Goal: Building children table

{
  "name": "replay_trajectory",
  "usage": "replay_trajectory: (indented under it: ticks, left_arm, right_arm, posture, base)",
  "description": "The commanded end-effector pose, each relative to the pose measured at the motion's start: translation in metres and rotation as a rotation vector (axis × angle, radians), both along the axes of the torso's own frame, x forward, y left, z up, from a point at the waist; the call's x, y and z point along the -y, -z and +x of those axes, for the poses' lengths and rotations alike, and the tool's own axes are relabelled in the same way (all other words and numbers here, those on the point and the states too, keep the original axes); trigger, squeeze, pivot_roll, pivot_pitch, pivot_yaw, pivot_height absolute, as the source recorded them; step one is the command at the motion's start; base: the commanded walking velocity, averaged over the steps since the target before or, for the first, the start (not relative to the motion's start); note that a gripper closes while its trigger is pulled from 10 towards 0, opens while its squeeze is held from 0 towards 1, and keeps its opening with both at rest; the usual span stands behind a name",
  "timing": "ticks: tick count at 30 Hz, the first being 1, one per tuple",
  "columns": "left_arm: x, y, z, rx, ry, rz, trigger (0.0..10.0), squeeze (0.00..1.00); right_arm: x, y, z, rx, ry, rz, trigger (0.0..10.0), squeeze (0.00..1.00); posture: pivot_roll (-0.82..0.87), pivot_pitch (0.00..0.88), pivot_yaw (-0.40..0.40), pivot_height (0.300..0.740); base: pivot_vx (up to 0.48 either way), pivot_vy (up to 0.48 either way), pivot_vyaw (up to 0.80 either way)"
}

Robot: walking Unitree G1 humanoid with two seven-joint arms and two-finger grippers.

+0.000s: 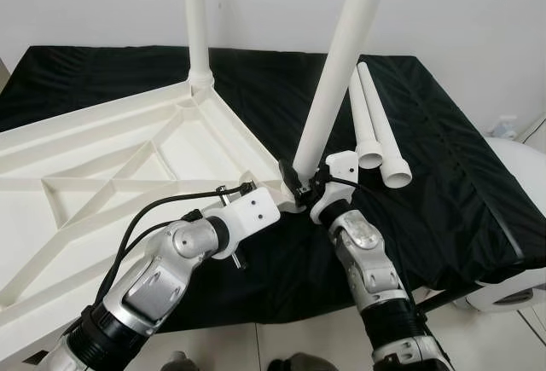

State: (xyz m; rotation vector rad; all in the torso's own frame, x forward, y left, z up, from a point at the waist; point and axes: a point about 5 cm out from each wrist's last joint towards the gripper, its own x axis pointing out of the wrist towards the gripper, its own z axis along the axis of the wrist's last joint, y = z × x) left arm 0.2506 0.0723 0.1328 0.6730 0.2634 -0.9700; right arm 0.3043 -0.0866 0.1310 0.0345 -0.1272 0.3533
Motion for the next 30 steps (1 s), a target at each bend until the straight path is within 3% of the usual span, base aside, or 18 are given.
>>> replay_trajectory:
  ticks: [1, 6, 16, 17, 28, 29, 30]
  left_arm:
    - [0.011, 0.007, -0.015, -0.054, 0.086, 0.003, 10.0, 0.0]
    - [0.01, 0.005, -0.012, -0.045, 0.08, 0.003, 10.0, 0.0]
    - [0.008, 0.0, -0.004, -0.024, 0.058, 0.005, 10.0, 0.0]
    - [0.006, -0.002, 0.0, -0.016, 0.05, 0.008, 10.0, 0.0]
    - [0.001, -0.006, 0.005, -0.007, 0.042, 0.019, 10.0, 0.0]
    - [0.001, -0.006, 0.005, -0.008, 0.042, 0.021, 10.0, 0.0]
    - [0.001, -0.006, 0.006, -0.009, 0.042, 0.023, 10.0, 0.0]
  right_arm:
    - [0.007, -0.011, 0.004, 0.023, 0.115, 0.003, 10.0, 0.0]
    - [0.008, -0.012, 0.004, 0.016, 0.201, -0.012, 10.0, 0.0]
    - [0.006, -0.01, -0.001, -0.007, 0.232, -0.001, 10.0, 0.0]
    - [0.007, -0.01, -0.002, -0.015, 0.242, 0.002, 10.0, 1.0]
    - [0.012, -0.01, -0.006, -0.014, 0.265, -0.008, 10.0, 1.0]
    - [0.011, -0.011, -0.006, -0.007, 0.247, -0.009, 10.0, 0.0]
    - [0.01, -0.012, -0.006, -0.003, 0.226, -0.005, 10.0, 0.0]
  posture:
    - [0.05, 0.0, -0.087, 0.74]
    - [0.05, 0.0, -0.084, 0.74]
    - [0.04, 0.015, -0.073, 0.74]
    - [0.04, 0.017, -0.07, 0.74]
    - [0.04, 0.028, -0.056, 0.74]
    - [0.04, 0.029, -0.055, 0.74]
    - [0.04, 0.029, -0.056, 0.74]
  base:
    - [0.0, 0.0, 0.0]
    - [0.0, 0.0, 0.0]
    - [0.0, 0.0, 0.0]
    - [0.0, 0.0, 0.0]
    - [0.0, 0.0, 0.0]
    - [0.0, 0.0, 0.0]
    - [0.0, 0.0, 0.0]
